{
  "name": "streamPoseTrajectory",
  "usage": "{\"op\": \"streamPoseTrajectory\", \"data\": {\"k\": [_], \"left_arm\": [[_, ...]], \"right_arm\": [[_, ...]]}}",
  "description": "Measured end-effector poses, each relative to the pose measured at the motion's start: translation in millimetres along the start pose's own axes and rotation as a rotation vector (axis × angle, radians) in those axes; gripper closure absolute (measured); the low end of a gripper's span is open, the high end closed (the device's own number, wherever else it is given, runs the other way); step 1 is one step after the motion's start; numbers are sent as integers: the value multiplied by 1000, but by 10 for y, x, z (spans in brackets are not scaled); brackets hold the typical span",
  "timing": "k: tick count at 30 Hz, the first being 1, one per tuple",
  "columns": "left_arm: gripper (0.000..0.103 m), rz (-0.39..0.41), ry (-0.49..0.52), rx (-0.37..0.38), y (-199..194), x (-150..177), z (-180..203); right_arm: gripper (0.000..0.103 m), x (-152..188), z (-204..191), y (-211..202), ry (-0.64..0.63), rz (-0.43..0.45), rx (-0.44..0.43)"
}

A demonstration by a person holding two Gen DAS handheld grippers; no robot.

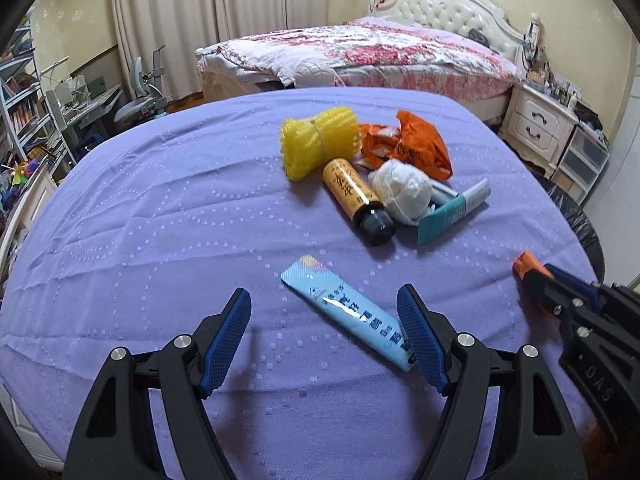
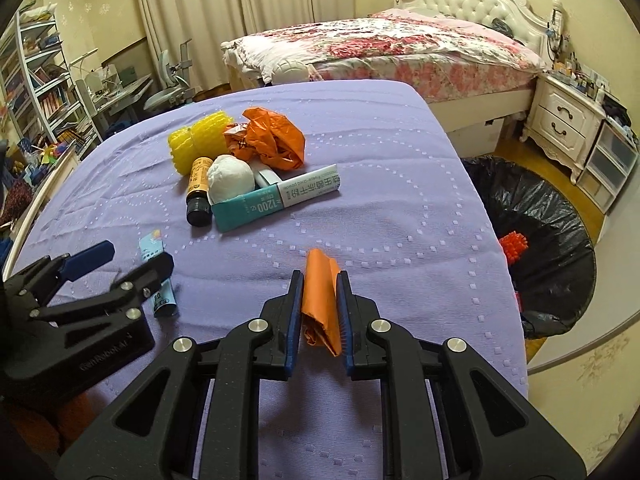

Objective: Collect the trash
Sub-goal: 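Grasp the blue toothpaste tube with the left tool while the right tool holds the paper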

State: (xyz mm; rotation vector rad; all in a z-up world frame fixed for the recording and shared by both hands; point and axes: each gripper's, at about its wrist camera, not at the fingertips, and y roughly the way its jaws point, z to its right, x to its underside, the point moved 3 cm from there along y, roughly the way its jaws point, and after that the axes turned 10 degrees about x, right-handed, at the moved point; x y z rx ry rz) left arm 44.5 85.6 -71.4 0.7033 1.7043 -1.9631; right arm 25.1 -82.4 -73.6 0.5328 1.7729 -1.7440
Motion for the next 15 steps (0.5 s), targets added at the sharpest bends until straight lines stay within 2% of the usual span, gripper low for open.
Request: {"op": "streamPoseTrajectory", "data": {"k": [7,10,11,12,13,15], "left_arm": [[31,-23,13,-4,-53,111,-108],[42,-35,12,12,-53,152,-140],[46,-39,8,24,-52,163,-151],[47,-33,8,29,-63,168,-155],[53,-31,12,29,-65,171,-151],[62,-25,26,35,-72,175,-130]], "right_arm": [[85,19,4,-11,3,4,-7],[83,27,21,-18,11,5,-11],[75,32,26,-20,14,5,-11],[71,36,36,-24,17,6,-9],[67,38,41,-28,18,6,-9],[66,43,43,-33,19,4,-9]]}}
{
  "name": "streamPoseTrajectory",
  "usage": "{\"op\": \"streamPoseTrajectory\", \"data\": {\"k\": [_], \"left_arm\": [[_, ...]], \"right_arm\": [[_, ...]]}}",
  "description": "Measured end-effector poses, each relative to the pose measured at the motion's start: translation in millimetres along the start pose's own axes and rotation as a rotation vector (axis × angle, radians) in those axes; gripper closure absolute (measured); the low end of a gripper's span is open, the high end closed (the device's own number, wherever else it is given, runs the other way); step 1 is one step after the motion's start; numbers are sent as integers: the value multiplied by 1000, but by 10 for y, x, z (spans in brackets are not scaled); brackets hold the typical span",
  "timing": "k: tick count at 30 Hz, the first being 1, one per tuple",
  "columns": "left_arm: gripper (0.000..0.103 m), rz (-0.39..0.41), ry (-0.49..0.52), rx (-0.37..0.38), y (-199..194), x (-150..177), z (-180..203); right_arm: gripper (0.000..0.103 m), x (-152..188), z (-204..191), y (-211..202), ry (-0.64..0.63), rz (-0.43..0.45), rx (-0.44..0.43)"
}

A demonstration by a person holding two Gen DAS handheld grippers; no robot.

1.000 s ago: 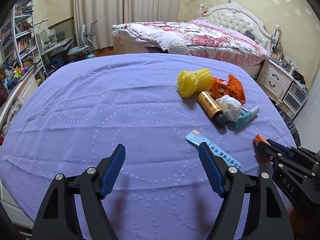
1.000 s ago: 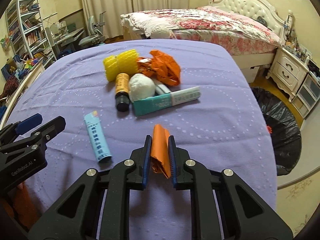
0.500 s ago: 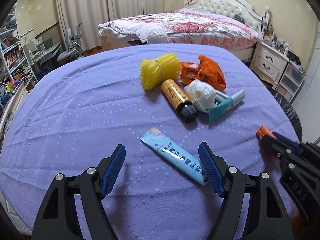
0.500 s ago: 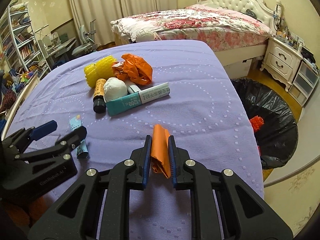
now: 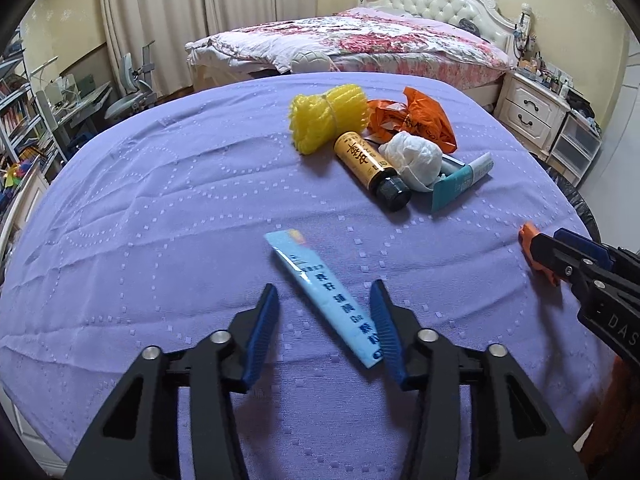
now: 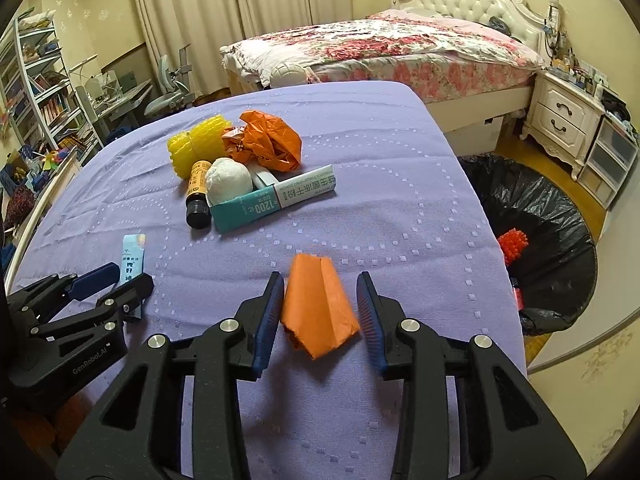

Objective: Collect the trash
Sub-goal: 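Grasp the blue toothpaste tube with the left tool while the right tool holds the paper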

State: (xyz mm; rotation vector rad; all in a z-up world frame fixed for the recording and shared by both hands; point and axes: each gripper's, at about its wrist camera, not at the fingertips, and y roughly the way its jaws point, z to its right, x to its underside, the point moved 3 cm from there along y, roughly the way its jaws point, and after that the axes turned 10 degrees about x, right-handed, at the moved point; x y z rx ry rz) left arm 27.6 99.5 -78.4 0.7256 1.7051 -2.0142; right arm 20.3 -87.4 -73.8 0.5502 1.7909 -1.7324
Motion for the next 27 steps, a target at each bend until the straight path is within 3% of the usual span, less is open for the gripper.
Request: {"op": "streamPoseTrajectory", "data": {"k": [2,8,17,27], "left_arm": [[73,5,2,5,-12,4,6],[85,22,-26,54,-59,23,-77],[90,43,-47,80,-115,35,-162],[90,116,-11,104,-291,-82,14]], "right_arm": [[66,2,3,-1,1,0,1],[66,41,13,3,-3,-13,-3],[74,101,-46,12,-26,-21,6],[75,22,66,-121,7,21,18]]}}
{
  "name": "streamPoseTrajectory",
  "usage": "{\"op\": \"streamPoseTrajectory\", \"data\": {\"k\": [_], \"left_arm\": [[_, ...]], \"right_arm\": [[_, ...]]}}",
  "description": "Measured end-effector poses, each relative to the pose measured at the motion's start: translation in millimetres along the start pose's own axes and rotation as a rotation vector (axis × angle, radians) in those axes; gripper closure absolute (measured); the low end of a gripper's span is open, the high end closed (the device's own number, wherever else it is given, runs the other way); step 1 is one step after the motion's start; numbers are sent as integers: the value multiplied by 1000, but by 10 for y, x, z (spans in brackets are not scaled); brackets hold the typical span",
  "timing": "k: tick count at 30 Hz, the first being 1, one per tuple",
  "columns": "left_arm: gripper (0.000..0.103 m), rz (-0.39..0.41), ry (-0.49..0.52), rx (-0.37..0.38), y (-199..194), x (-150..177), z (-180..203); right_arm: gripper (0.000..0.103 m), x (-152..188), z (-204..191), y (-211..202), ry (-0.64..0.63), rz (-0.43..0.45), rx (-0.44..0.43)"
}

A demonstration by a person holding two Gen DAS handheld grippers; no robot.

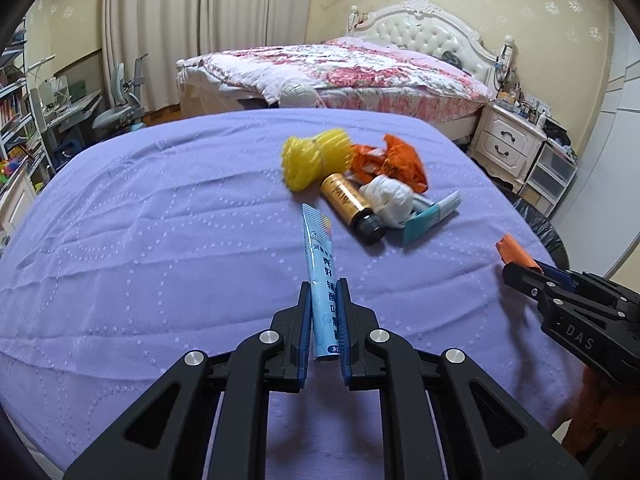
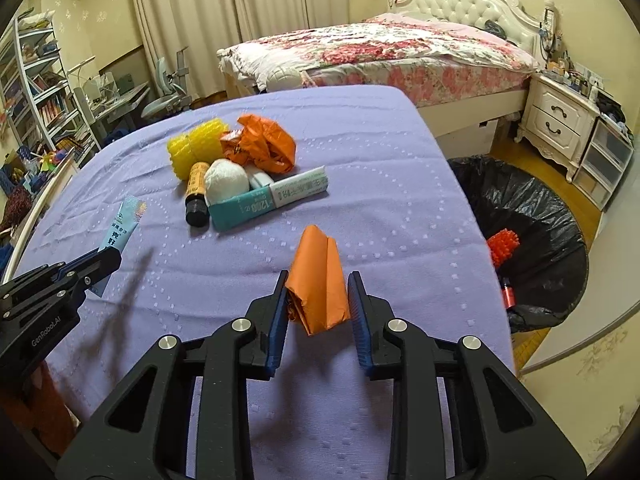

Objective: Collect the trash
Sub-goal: 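Grasp the blue toothpaste tube with the left tool while the right tool holds the paper, then carry both items over the black bin and open both tools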

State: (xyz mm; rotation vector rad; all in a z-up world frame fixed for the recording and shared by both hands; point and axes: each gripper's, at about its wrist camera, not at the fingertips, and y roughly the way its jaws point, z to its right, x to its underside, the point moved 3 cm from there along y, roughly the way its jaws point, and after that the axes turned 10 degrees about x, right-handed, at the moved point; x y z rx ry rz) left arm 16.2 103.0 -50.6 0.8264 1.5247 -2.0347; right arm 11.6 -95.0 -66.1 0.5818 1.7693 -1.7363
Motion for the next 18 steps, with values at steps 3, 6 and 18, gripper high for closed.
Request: {"op": "streamPoseTrajectory", "data": {"k": [3,6,18], "left_arm": [[90,27,26,23,-14,-87,136],[90,46,54,50,8,-180,293],[90,77,202,197,486,-630,1191]], "right_arm": [[75,-61,97,-60,18,25,16],[75,-142,256,-107,39,54,49],[75,-435,1035,12,153,108,206]]}}
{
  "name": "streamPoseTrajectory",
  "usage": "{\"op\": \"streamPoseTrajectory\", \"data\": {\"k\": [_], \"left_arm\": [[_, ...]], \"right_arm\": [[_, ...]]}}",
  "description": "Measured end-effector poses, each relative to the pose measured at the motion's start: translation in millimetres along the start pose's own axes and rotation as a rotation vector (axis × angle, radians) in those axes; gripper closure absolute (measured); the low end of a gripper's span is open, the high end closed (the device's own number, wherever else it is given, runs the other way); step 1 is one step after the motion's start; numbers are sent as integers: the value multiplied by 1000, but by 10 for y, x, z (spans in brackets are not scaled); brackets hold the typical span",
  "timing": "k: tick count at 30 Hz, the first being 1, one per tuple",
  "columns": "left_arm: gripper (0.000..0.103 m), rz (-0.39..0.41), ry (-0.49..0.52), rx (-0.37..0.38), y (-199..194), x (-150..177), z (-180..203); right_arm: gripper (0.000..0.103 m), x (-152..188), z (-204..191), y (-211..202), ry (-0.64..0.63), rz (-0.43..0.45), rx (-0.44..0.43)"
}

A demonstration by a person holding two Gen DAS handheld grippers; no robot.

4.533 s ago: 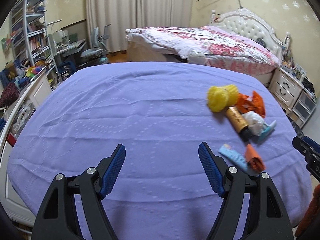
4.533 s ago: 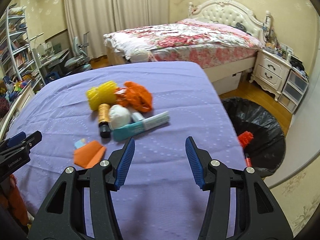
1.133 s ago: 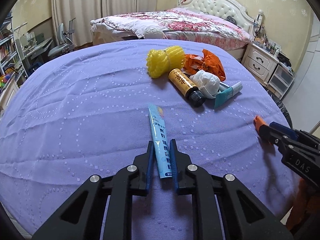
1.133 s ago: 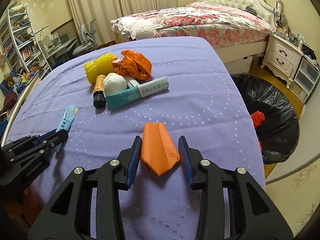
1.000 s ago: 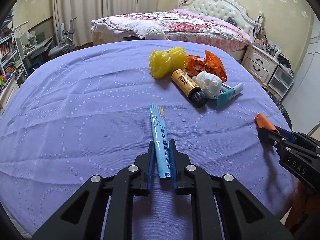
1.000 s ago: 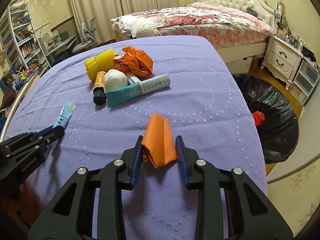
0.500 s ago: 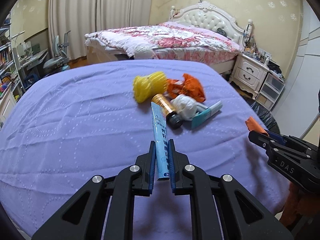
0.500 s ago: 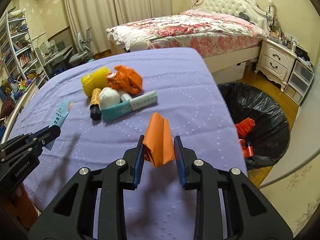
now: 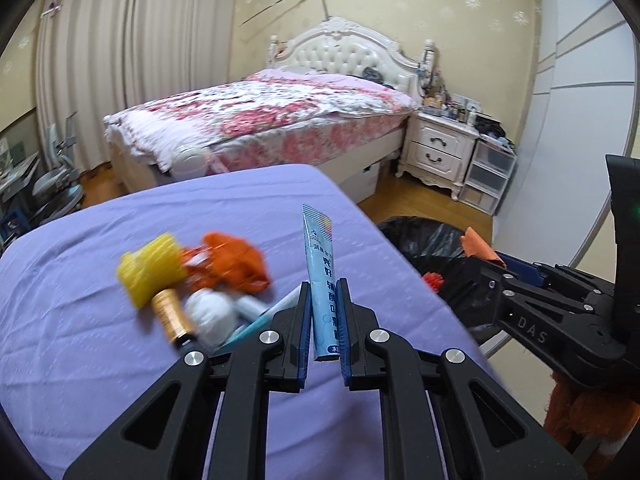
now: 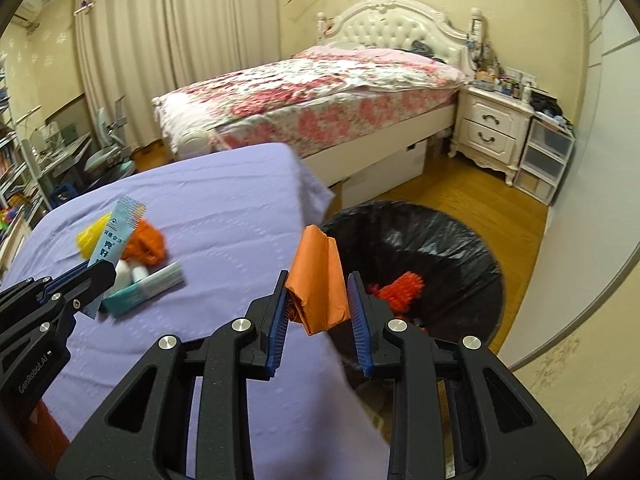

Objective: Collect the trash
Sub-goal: 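Carry both items over the black bin and open both tools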

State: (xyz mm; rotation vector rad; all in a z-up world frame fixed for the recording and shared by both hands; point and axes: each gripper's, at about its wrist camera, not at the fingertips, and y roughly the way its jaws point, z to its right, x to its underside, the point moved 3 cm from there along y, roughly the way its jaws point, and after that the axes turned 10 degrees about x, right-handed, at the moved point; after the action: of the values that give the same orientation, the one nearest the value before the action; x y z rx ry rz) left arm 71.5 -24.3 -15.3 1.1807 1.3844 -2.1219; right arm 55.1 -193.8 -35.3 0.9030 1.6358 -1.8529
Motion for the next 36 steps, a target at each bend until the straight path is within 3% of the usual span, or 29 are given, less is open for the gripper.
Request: {"op": "streamPoseTrajectory", "data": {"k": [8,18,29,36], "left_arm": [[90,-31,52,66,544,-234,290],[90,-104,95,93,1142,-332,552],[90,-162,112,88,1407,-316,629],[66,-159,107,76,1413,-323,625]], "right_arm": [[75,-140,409,297,64,-5,88],[75,-143,716,599,119,-39,130],[73,-122,868,776,152,-61,152],[62,-110,890,797,169,-60,166]]}}
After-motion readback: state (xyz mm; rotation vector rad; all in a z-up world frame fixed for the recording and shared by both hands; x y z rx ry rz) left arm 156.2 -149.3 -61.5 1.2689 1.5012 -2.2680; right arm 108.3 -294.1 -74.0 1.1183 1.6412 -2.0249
